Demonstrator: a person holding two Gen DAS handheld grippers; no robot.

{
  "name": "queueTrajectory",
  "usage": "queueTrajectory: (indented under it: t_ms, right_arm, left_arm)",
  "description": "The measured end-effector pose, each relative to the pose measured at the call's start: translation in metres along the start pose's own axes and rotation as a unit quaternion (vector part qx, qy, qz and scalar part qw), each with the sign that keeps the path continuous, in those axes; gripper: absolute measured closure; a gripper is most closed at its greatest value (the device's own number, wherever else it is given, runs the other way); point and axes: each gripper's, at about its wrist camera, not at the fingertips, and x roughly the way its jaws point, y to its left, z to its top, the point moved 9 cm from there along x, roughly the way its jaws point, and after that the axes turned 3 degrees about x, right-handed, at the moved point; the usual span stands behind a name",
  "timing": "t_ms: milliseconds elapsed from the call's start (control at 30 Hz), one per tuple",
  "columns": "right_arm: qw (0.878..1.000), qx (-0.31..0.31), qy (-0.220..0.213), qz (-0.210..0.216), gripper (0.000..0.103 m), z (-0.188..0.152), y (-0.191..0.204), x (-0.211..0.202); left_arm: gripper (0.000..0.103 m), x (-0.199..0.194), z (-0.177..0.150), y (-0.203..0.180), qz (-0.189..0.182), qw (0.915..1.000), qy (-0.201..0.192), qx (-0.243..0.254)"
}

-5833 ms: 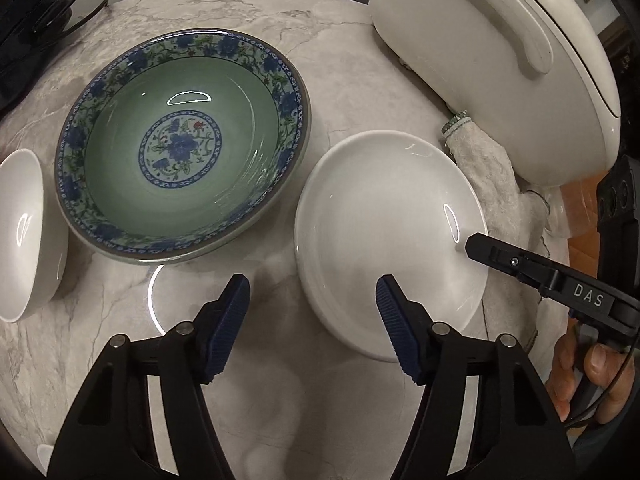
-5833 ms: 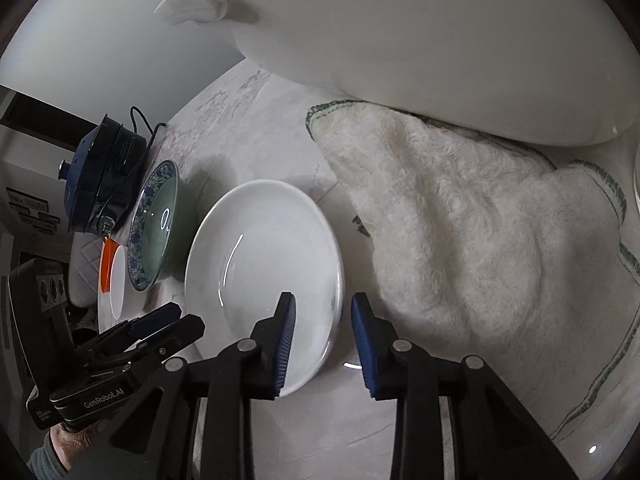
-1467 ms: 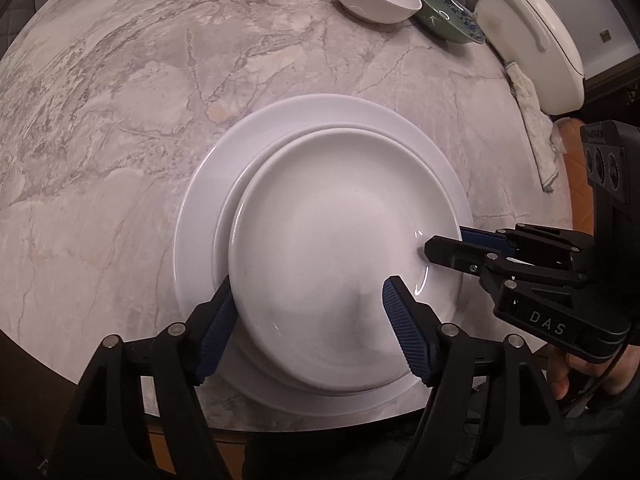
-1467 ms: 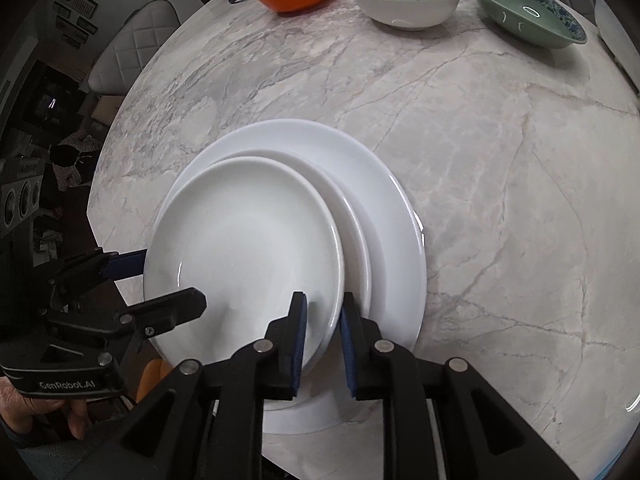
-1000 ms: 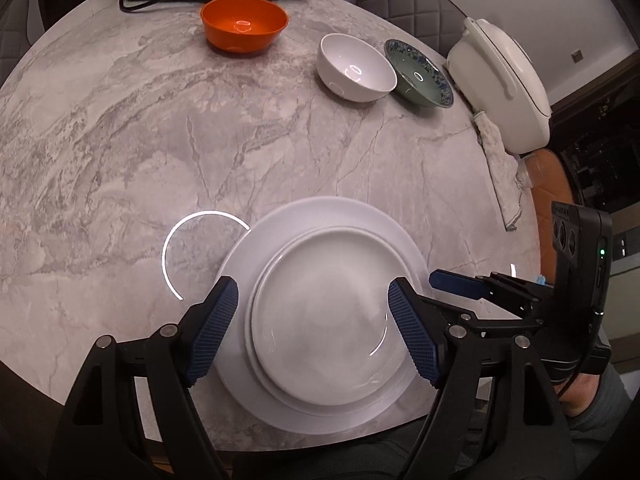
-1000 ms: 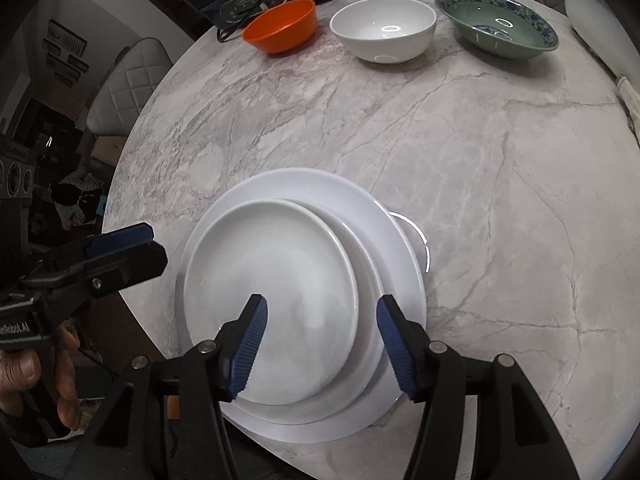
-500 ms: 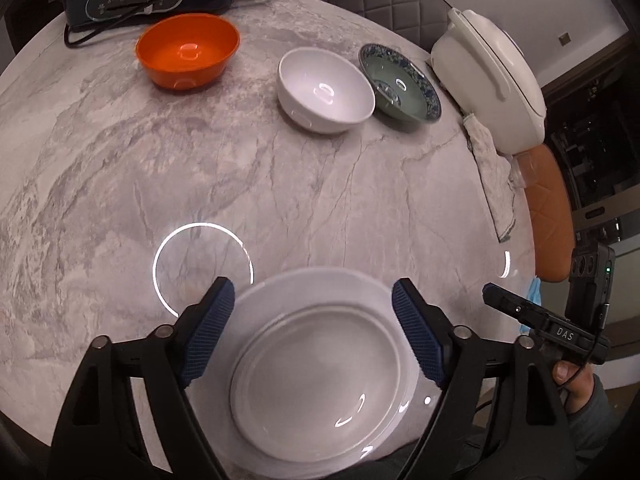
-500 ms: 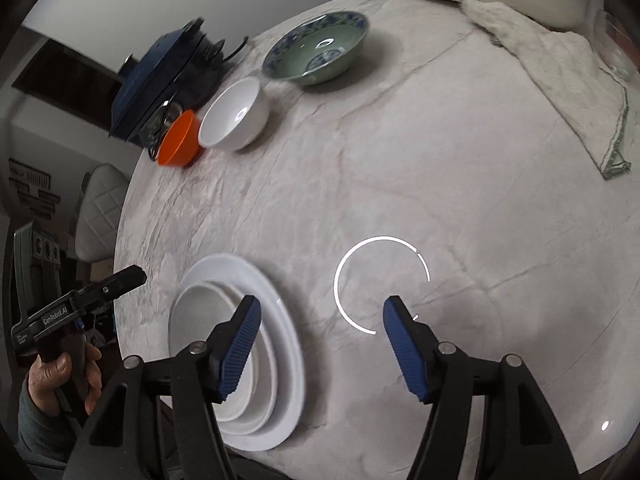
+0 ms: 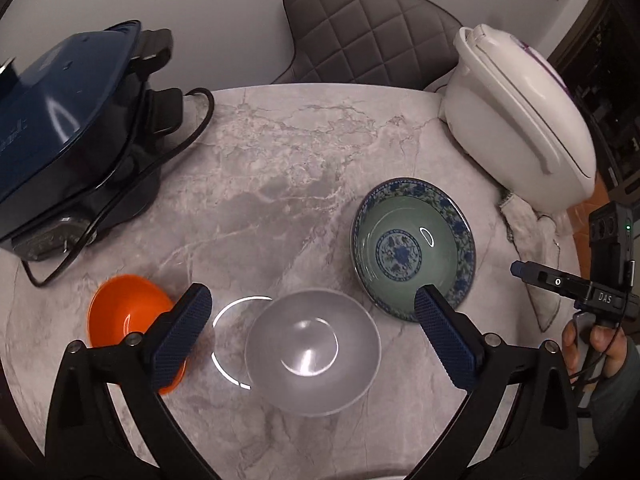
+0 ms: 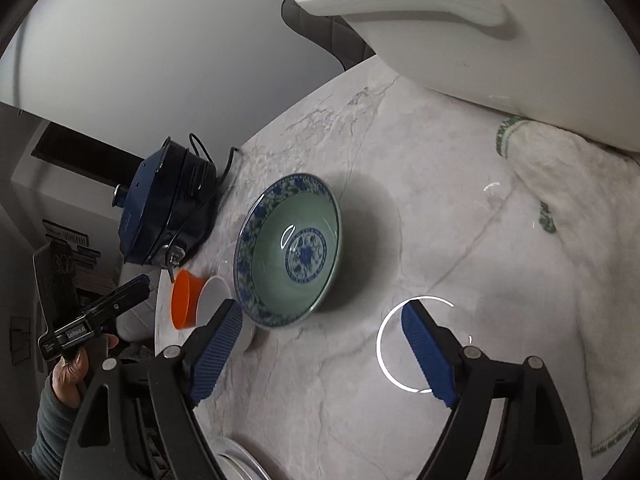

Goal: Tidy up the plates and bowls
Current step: 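Move both tools to the green floral-rimmed bowl, then grasp the green bowl rim with the left tool while the right tool grasps it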

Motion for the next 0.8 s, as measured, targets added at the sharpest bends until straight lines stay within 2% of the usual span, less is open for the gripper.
queueTrajectory:
  t_ms: [100, 167, 300, 400, 500, 567, 633, 800]
  right_arm:
    - [1.0, 0.025, 0.008, 0.008, 0.019, 0.016, -0.007, 0.021]
    - [0.999, 0.033, 0.018, 0.007, 0.021, 0.018, -0.011, 0.035]
    - [0.998, 0.046, 0.032, 0.0, 0.037, 0.021, -0.02, 0.054]
    - [0.997, 0.063, 0.033, 0.003, 0.044, 0.022, -0.025, 0.061]
    - [0.998, 0.062, 0.033, -0.002, 0.044, 0.021, -0.026, 0.064]
    - [0.997, 0.064, 0.038, -0.003, 0.045, 0.02, -0.026, 0.067]
    - [0.998, 0.058, 0.032, -0.012, 0.046, 0.021, -0.027, 0.069]
    - [0.998, 0.053, 0.034, -0.025, 0.053, 0.023, -0.03, 0.073]
  left_arm:
    - [0.002, 0.034, 0.021, 0.002, 0.012, 0.9991, 0.04, 0.004]
    - [0.002, 0.053, 0.024, -0.002, 0.01, 0.9979, 0.06, 0.021]
    - [0.003, 0.081, 0.021, -0.012, 0.014, 0.9949, 0.087, 0.05]
    - [0.005, 0.093, 0.022, -0.02, 0.007, 0.9932, 0.095, 0.067]
    - [0.015, 0.104, 0.023, -0.023, 0.011, 0.9915, 0.104, 0.078]
    - [0.038, 0.111, 0.023, -0.024, 0.006, 0.9909, 0.111, 0.076]
    - [0.051, 0.116, 0.023, -0.024, -0.003, 0.9906, 0.117, 0.072]
    - [0.062, 0.124, 0.019, -0.032, -0.024, 0.988, 0.131, 0.078]
